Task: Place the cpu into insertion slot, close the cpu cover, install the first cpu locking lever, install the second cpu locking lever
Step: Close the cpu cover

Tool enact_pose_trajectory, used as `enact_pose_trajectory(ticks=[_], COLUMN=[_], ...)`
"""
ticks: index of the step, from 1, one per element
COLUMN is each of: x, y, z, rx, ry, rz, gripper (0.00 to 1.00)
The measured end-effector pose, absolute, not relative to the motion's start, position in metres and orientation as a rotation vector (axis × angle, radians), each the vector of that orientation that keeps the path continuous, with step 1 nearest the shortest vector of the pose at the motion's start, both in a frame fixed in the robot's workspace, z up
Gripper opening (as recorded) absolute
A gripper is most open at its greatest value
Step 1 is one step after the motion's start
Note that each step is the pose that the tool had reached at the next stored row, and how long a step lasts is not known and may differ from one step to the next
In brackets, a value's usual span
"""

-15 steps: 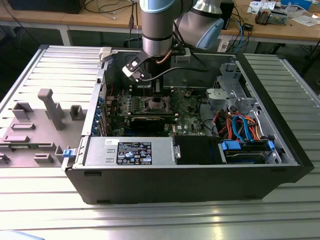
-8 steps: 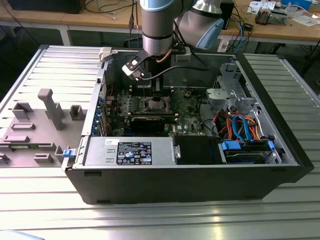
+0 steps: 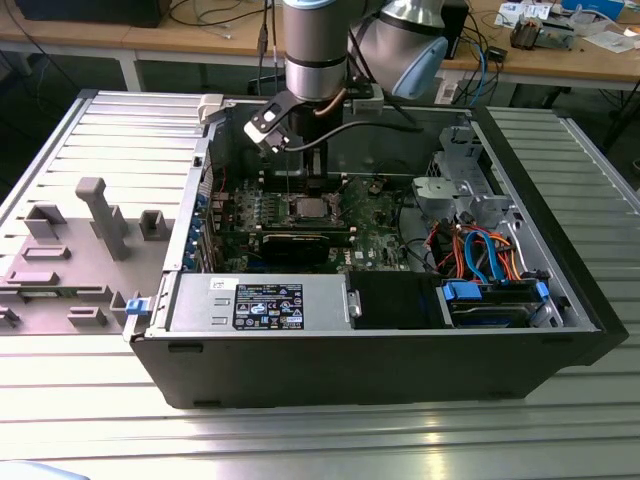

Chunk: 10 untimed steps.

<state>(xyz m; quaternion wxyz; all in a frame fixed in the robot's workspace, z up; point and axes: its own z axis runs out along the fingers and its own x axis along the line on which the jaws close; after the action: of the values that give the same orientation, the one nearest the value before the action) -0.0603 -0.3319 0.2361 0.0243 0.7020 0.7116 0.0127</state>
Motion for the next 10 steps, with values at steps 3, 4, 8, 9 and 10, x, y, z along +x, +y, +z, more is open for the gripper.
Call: enact_pose_trajectory(ticks=[3, 4, 8, 9, 10], x=[-0.0603, -0.0603, -0.0603, -0.0603, -0.0603], y=[-0.3319, -0.3319, -0.3319, -0.3319, -0.3319], z=[0.2373, 0.2373, 0.2376, 0.2382, 0.2388], rx=[2.172, 2.172, 2.172, 2.172, 2.172], ry=[2.202, 2.202, 2.202, 2.202, 2.202], rz=[0.040, 0.040, 0.039, 0.039, 0.039], gripper=[0.11, 0.11, 0.11, 0.11, 0.11])
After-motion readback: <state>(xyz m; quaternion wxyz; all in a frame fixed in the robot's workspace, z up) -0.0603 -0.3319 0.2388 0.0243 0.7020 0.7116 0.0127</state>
